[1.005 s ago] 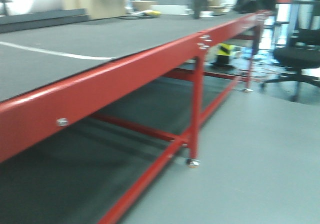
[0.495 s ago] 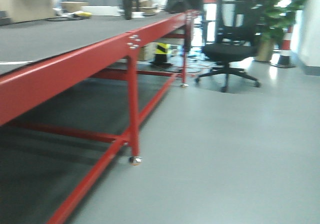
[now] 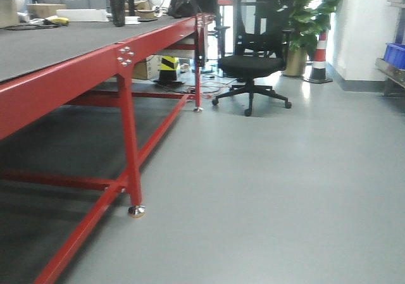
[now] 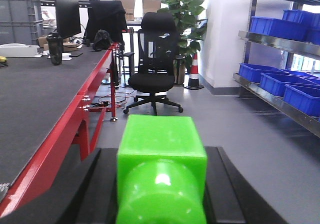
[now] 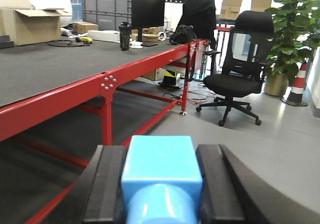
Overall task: Grab block from conveyor and place in blue bin
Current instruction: 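Drive the base away along the red conveyor frame holding both blocks, then drive the base toward the steel shelf of blue bins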
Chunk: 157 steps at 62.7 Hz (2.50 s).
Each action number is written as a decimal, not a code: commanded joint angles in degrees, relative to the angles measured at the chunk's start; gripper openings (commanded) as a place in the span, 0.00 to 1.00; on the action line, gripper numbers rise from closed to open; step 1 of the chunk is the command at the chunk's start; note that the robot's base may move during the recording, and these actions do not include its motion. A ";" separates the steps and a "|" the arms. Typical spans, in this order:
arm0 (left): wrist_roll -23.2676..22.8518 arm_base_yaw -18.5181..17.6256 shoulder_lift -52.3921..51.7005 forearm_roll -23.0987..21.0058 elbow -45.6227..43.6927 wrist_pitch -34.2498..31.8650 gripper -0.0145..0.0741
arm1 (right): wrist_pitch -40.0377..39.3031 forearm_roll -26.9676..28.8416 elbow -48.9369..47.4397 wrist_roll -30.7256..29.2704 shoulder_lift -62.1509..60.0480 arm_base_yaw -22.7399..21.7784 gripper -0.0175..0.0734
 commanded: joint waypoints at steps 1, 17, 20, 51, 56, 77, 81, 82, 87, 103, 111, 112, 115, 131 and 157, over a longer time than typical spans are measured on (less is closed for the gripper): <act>0.17 0.23 -0.23 0.09 -0.44 -0.76 0.04 | -1.19 -0.46 0.10 -0.44 -0.16 -0.04 0.01; 0.17 0.23 -0.23 0.09 -0.44 -0.76 0.04 | -1.19 -0.46 0.10 -0.44 -0.16 -0.04 0.01; 0.17 0.23 -0.23 0.09 -0.44 -0.76 0.04 | -1.19 -0.46 0.10 -0.44 -0.16 -0.04 0.01; 0.17 0.23 -0.23 0.09 -0.44 -0.76 0.04 | -1.19 -0.46 0.10 -0.44 -0.16 -0.04 0.01; 0.17 0.23 -0.23 0.09 -0.44 -0.76 0.04 | -1.19 -0.46 0.10 -0.44 -0.16 -0.04 0.01; 0.17 0.23 -0.23 0.09 -0.44 -0.76 0.04 | -1.19 -0.46 0.10 -0.44 -0.16 -0.04 0.01; 0.17 0.23 -0.23 0.09 -0.44 -0.76 0.04 | -1.19 -0.46 0.10 -0.44 -0.16 -0.04 0.01; 0.17 0.23 -0.23 0.09 -0.44 -0.76 0.04 | -1.19 -0.46 0.10 -0.44 -0.16 -0.04 0.01; 0.17 0.23 -0.23 0.09 -0.44 -0.76 0.04 | -1.19 -0.46 0.10 -0.44 -0.16 -0.04 0.01; 0.17 0.23 -0.23 0.09 -0.44 -0.76 0.04 | -1.19 -0.46 0.10 -0.44 -0.16 -0.04 0.01; 0.17 0.23 -0.23 0.09 -0.44 -0.76 0.04 | -1.19 -0.46 0.10 -0.44 -0.16 -0.04 0.01; 0.17 0.23 -0.23 0.09 -0.44 -0.76 0.04 | -1.19 -0.46 0.10 -0.44 -0.16 -0.04 0.01; 0.17 0.23 -0.23 0.09 -0.44 -0.76 0.04 | -1.19 -0.46 0.10 -0.44 -0.16 -0.04 0.01; 0.17 0.23 -0.23 0.09 -0.44 -0.76 0.04 | -1.19 -0.46 0.10 -0.44 -0.16 -0.04 0.01; 0.17 0.23 -0.23 0.09 -0.44 -0.76 0.04 | -1.19 -0.46 0.10 -0.44 -0.16 -0.04 0.01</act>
